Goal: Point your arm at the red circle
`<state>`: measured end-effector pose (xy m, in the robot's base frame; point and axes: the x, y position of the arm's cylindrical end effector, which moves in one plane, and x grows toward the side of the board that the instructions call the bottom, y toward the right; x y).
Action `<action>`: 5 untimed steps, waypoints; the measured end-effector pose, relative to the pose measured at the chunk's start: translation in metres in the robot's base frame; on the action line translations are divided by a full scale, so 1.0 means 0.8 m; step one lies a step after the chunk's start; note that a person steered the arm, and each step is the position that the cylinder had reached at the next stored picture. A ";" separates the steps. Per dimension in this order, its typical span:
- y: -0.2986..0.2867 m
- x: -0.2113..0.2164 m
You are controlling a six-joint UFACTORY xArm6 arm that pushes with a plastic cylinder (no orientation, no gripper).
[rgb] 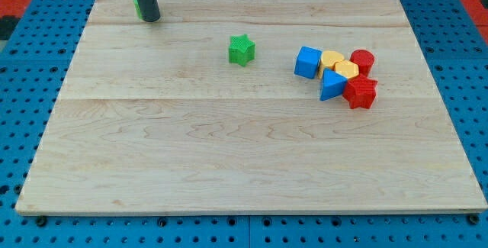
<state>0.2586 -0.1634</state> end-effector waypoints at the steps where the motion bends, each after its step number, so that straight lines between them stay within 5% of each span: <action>1: 0.011 0.000; 4: 0.065 0.000; 5: 0.151 0.003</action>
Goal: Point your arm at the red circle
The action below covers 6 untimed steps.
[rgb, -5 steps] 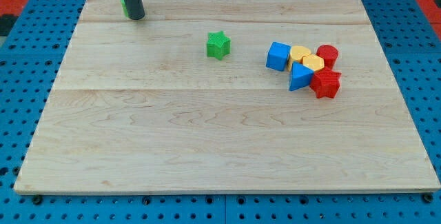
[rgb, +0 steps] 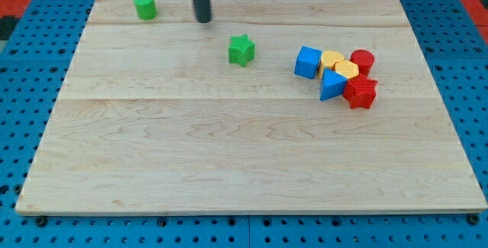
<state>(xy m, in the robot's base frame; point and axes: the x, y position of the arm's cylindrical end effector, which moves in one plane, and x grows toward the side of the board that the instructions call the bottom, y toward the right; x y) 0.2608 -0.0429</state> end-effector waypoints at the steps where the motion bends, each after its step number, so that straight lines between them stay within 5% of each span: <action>1: 0.099 0.003; 2: 0.235 0.008; 3: 0.340 0.075; 4: 0.344 0.137; 6: 0.268 0.182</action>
